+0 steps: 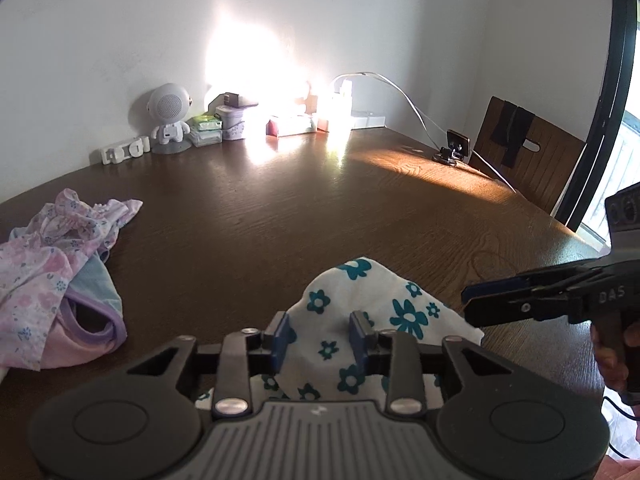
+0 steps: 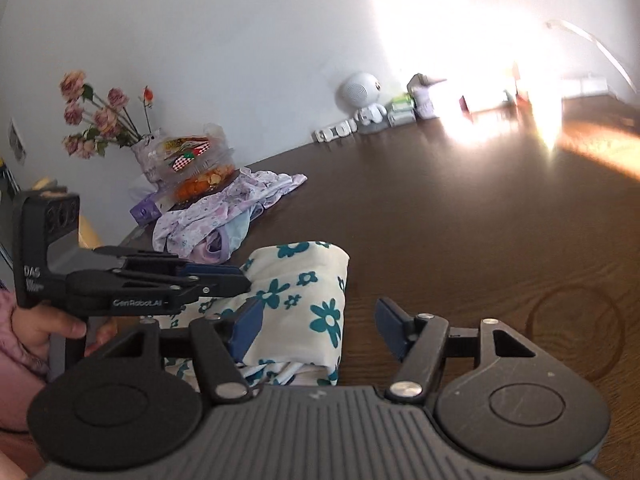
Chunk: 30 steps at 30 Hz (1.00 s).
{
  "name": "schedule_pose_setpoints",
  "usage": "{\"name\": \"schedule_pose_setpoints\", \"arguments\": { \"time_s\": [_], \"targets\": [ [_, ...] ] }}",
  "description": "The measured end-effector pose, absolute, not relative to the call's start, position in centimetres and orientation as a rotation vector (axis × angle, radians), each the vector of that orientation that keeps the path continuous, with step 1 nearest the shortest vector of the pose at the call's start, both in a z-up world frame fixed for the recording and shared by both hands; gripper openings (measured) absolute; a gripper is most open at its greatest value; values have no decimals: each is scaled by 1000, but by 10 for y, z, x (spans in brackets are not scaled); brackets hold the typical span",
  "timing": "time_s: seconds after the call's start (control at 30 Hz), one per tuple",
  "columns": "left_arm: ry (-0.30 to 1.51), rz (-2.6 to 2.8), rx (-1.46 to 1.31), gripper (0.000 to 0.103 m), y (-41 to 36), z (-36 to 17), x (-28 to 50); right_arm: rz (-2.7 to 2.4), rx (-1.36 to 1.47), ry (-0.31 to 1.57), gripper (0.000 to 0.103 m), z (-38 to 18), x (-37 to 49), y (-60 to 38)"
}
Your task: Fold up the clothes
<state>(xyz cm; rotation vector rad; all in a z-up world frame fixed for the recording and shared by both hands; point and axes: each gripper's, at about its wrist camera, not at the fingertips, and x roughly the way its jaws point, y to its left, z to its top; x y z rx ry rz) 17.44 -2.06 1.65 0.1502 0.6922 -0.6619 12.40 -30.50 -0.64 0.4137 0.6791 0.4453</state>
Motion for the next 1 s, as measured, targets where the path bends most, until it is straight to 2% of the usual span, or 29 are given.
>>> {"name": "schedule_pose_setpoints", "arguments": {
  "time_s": [0.07, 0.2, 0.27, 0.33, 0.87, 1.0],
  "targets": [
    [675, -654, 169, 41, -21, 23, 167, 467, 476, 710, 64, -17, 132, -309],
    [654, -684, 220, 38, -29, 27, 152, 497, 533, 735, 63, -31, 142, -306],
    [642, -691, 259, 33, -34, 24, 147, 502, 556, 742, 63, -36, 145, -305],
    [655, -690, 293, 22, -37, 19, 146, 504, 574, 749, 62, -40, 146, -305],
    [716, -703, 183, 25, -8, -9, 155, 565, 660, 762, 61, -58, 154, -286],
    [720, -705, 157, 26, -7, -8, 156, 564, 675, 764, 37, -55, 153, -283]
  ]
}}
